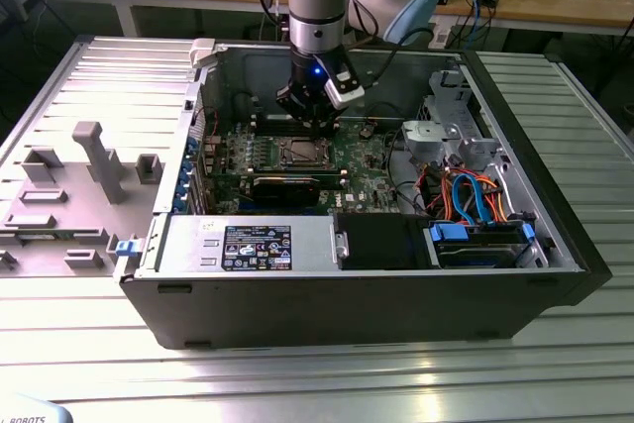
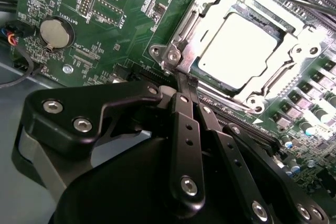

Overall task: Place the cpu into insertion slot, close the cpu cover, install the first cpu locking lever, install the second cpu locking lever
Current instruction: 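Install the first cpu locking lever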

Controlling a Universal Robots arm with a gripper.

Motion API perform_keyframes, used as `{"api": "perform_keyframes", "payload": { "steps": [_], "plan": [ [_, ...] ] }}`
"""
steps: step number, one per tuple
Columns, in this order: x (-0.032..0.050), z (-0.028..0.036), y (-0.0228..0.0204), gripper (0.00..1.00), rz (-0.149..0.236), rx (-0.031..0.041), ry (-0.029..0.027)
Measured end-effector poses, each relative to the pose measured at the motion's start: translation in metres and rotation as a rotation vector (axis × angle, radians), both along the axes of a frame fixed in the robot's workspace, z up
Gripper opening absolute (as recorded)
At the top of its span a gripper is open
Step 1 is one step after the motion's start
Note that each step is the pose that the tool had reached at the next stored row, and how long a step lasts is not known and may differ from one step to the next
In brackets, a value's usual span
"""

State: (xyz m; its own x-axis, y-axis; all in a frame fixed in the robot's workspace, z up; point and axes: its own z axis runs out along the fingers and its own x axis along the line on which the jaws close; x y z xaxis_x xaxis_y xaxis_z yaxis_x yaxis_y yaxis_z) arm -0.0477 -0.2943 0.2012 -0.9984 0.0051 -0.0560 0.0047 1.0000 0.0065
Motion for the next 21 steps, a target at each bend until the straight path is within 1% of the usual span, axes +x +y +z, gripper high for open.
{"api": "perform_keyframes", "payload": {
  "steps": [2,3,4,6,8,11,12,14,15,17,18,21],
  "plan": [
    [0.0000,-0.0001,0.0002,0.11,0.000,0.0083,0.0001],
    [0.0000,-0.0002,0.0004,0.11,0.000,0.0107,0.0000],
    [0.0000,-0.0001,0.0006,0.11,0.000,0.0129,0.0002],
    [0.0003,0.0026,0.0009,0.11,0.000,0.0141,-0.0004],
    [0.0002,0.0056,0.0008,0.11,0.000,0.0130,0.0002],
    [0.0001,0.0069,0.0008,0.11,0.000,0.0126,0.0001],
    [0.0001,0.0070,0.0008,0.11,0.000,0.0118,0.0002],
    [0.0001,0.0071,0.0003,0.11,0.000,0.0075,0.0009],
    [0.0001,0.0070,-0.0004,0.11,0.000,0.0058,0.0009],
    [0.0001,0.0068,-0.0052,0.11,0.000,0.0024,0.0009],
    [0.0002,0.0067,-0.0068,0.11,0.000,0.0016,0.0008],
    [0.0002,0.0067,-0.0073,0.11,0.000,0.0016,0.0007]
  ]
}}
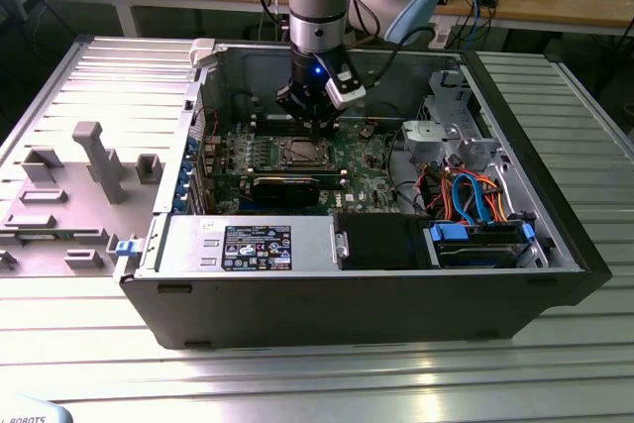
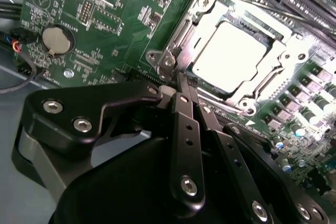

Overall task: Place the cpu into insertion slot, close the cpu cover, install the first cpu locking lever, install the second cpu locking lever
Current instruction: 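Install the first cpu locking lever, then install the second cpu locking lever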

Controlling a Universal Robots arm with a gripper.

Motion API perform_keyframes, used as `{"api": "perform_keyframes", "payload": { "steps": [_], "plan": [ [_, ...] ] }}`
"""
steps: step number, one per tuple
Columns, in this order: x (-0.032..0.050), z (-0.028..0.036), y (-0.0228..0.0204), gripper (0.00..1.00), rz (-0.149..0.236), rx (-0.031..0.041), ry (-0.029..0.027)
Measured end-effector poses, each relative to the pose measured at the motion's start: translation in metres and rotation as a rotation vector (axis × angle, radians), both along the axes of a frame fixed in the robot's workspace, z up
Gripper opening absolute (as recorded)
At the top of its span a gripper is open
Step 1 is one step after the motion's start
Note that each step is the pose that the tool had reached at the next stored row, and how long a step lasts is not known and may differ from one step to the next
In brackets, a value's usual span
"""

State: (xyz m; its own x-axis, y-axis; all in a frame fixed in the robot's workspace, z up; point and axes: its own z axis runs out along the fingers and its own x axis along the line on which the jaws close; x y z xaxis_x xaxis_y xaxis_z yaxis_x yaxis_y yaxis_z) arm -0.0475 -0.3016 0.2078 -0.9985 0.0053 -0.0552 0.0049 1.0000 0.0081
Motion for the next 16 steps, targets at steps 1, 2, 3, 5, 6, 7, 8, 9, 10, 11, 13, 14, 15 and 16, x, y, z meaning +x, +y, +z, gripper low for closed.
{"api": "perform_keyframes", "payload": {
  "steps": [1,2,3,5,6,7,8,9,10,11,13,14,15,16],
  "plan": [
    [0.0000,0.0000,-0.0006,0.11,0.000,-0.0001,0.0000],
    [0.0000,0.0000,-0.0012,0.11,0.000,0.0000,0.0000],
    [0.0000,0.0000,-0.0013,0.11,0.000,-0.0001,0.0000],
    [0.0000,0.0000,-0.0013,0.11,0.000,0.0000,0.0000],
    [0.0000,0.0000,-0.0014,0.11,0.000,-0.0001,0.0000],
    [0.0000,0.0001,-0.0014,0.11,0.000,-0.0001,0.0001],
    [0.0000,0.0000,-0.0015,0.11,0.000,-0.0001,0.0000],
    [0.0000,0.0000,-0.0016,0.11,0.000,0.0000,0.0000],
    [0.0000,0.0000,-0.0016,0.11,0.000,-0.0001,0.0000],
    [0.0000,0.0001,-0.0016,0.11,0.000,-0.0001,0.0001],
    [0.0000,0.0001,-0.0026,0.11,0.000,-0.0002,0.0001],
    [0.0000,0.0001,-0.0039,0.11,0.000,-0.0001,0.0001],
    [0.0000,0.0001,-0.0050,0.11,0.000,-0.0001,0.0001],
    [0.0000,0.0001,-0.0060,0.11,0.000,-0.0001,0.0001]
  ]
}}
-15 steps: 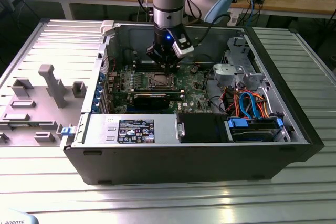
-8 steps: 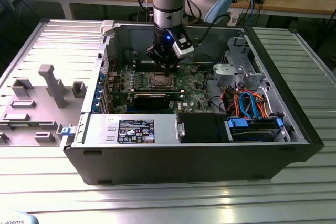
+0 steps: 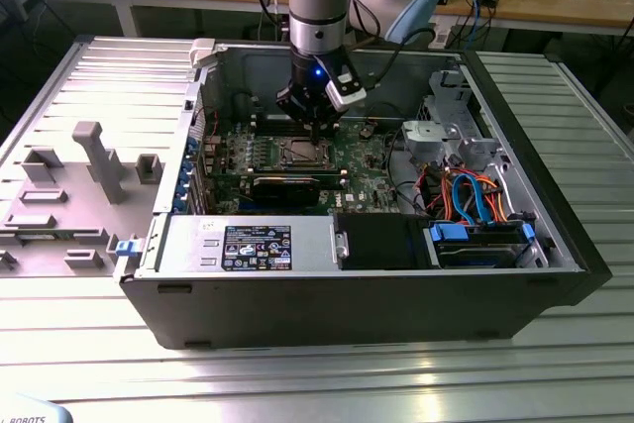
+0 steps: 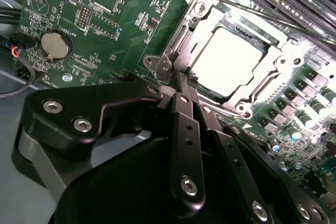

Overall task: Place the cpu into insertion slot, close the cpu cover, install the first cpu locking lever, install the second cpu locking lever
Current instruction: 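Install the second cpu locking lever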

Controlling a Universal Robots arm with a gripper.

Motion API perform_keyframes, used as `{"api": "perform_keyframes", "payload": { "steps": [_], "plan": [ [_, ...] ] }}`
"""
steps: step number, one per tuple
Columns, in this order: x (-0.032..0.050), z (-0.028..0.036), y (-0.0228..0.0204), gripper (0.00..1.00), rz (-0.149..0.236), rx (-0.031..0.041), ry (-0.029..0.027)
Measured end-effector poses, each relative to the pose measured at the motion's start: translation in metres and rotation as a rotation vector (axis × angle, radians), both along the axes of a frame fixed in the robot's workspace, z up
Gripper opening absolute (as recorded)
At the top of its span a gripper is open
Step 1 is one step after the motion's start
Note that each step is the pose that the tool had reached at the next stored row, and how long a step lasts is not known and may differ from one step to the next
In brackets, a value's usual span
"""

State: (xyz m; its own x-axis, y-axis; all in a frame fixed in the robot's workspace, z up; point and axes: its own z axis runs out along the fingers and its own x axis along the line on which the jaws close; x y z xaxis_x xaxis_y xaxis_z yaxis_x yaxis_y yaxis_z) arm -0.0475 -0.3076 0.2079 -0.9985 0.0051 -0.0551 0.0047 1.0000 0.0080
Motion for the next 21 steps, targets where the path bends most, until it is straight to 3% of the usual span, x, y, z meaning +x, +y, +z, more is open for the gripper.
{"api": "perform_keyframes", "payload": {
  "steps": [2,9,21],
  "plan": [
    [0.0002,0.0004,-0.0006,0.11,0.000,-0.0001,0.0001],
    [0.0007,0.0133,-0.0006,0.11,0.000,0.0002,-0.0001],
    [0.0007,0.0134,-0.0099,0.11,0.000,0.0001,0.0000]
  ]
}}
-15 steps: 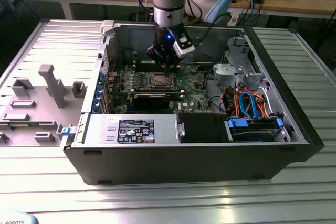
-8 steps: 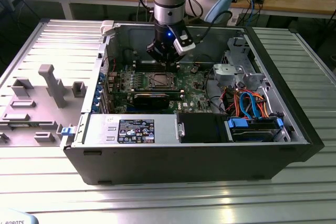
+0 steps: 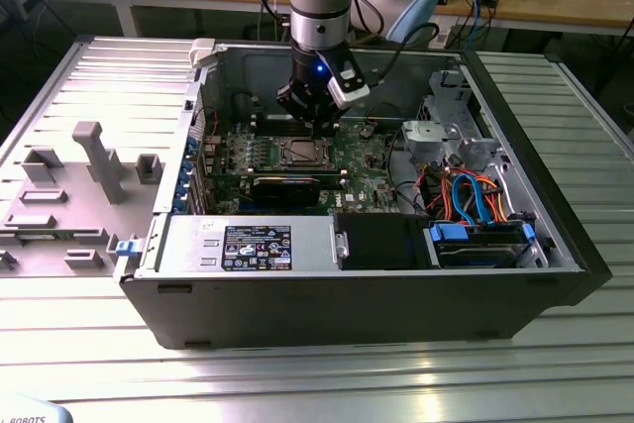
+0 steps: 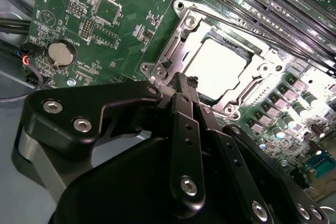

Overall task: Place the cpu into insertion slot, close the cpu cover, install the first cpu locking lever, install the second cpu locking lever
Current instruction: 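Install the second cpu locking lever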

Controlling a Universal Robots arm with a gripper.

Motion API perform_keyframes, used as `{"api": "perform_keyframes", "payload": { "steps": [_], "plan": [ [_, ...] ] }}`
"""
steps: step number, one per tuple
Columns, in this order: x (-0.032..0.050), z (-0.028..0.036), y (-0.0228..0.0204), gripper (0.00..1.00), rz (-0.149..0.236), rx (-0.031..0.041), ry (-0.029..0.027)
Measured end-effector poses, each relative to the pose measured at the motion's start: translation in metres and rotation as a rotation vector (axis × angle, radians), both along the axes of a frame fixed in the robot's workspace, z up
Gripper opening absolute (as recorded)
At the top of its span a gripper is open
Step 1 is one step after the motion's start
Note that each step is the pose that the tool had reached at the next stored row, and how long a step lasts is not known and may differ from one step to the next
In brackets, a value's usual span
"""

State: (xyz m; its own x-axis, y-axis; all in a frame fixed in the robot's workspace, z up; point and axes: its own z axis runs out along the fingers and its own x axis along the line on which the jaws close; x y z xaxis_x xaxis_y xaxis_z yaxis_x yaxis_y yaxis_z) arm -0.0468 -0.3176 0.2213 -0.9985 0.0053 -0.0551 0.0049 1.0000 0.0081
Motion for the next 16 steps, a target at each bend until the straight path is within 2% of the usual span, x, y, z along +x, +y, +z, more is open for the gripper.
{"api": "perform_keyframes", "payload": {
  "steps": [13,16],
  "plan": [
    [0.0000,0.0001,-0.0002,0.11,0.000,-0.0001,0.0000],
    [0.0000,0.0040,-0.0002,0.11,0.000,-0.0001,0.0000]
  ]
}}
